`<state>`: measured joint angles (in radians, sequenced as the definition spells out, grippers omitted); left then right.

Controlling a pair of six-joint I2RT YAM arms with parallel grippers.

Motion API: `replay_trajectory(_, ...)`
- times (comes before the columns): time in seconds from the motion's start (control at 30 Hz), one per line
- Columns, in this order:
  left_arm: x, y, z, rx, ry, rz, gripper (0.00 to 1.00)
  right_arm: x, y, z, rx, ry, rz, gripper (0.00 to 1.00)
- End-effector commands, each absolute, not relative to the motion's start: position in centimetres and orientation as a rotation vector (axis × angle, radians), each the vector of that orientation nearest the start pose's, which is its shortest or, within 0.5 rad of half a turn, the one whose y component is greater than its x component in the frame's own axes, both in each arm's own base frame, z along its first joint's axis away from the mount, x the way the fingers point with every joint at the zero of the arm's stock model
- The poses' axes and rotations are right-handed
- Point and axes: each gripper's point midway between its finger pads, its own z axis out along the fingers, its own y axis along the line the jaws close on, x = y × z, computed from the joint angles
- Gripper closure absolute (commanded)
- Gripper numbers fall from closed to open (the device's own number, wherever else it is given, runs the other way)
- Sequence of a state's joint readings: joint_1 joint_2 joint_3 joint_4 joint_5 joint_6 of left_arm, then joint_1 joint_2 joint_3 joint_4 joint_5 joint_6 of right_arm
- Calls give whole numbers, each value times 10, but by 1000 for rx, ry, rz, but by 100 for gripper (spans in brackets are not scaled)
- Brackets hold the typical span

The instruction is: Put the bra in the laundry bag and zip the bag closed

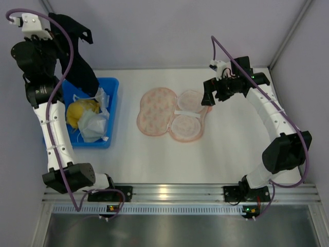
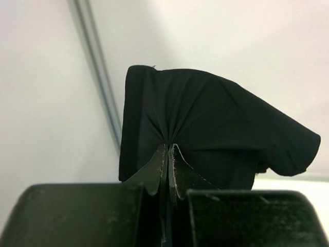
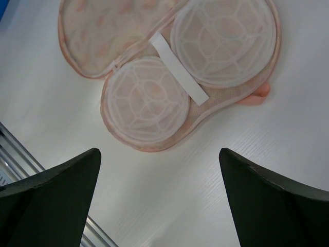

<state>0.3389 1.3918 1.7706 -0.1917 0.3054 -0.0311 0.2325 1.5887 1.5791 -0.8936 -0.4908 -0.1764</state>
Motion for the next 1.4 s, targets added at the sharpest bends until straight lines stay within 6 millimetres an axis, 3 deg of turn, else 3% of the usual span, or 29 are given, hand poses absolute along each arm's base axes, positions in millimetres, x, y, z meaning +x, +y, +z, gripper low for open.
replay_trajectory(0.0, 401, 109, 565, -103, 1235, 151, 100, 352, 161, 260, -715, 2230, 629, 1)
replay_trajectory(0.13, 396, 115, 561, -158, 1221, 151, 100, 352, 162, 260, -715, 2230, 640, 1)
replay_trajectory(0.33, 394, 56, 552, 25, 1264, -135, 100, 351, 168, 276, -739, 2168, 674, 1)
replay_trajectory(0.57, 371, -17, 520, 197, 1358, -551, 100, 350, 189, 348, -732, 1938, 852, 1)
replay_trajectory(0.6, 367, -24, 528, 234, 1313, -569, 100, 351, 194, 362, -720, 1886, 900, 1)
replay_trajectory(0.7, 352, -49, 525, 257, 1318, -669, 100, 354, 201, 397, -686, 1767, 955, 1)
replay_trajectory(0.8, 342, -91, 520, 306, 1330, -803, 100, 352, 203, 433, -676, 1613, 945, 0)
replay_trajectory(1.03, 321, -171, 504, 398, 1386, -1090, 100, 338, 222, 455, -653, 1579, 1151, 0)
replay_trajectory(1.1, 320, -186, 496, 405, 1414, -1175, 100, 339, 223, 455, -703, 1532, 1062, 0)
replay_trajectory(1.13, 316, -195, 492, 384, 1442, -1261, 100, 329, 224, 464, -731, 1483, 998, 0)
replay_trajectory(1.17, 314, -200, 493, 392, 1437, -1303, 100, 342, 216, 457, -741, 1455, 842, 1)
replay_trajectory(1.23, 310, -213, 484, 366, 1480, -1449, 100, 329, 212, 470, -790, 1350, 689, 1)
replay_trajectory(1.27, 307, -216, 490, 385, 1450, -1486, 100, 335, 209, 462, -839, 1292, 570, 1)
replay_trajectory(1.3, 305, -224, 483, 405, 1474, -1550, 100, 331, 196, 474, -809, 1238, 443, 1)
replay_trajectory(1.37, 301, -232, 486, 401, 1480, -1659, 100, 331, 196, 465, -874, 1120, 279, 1)
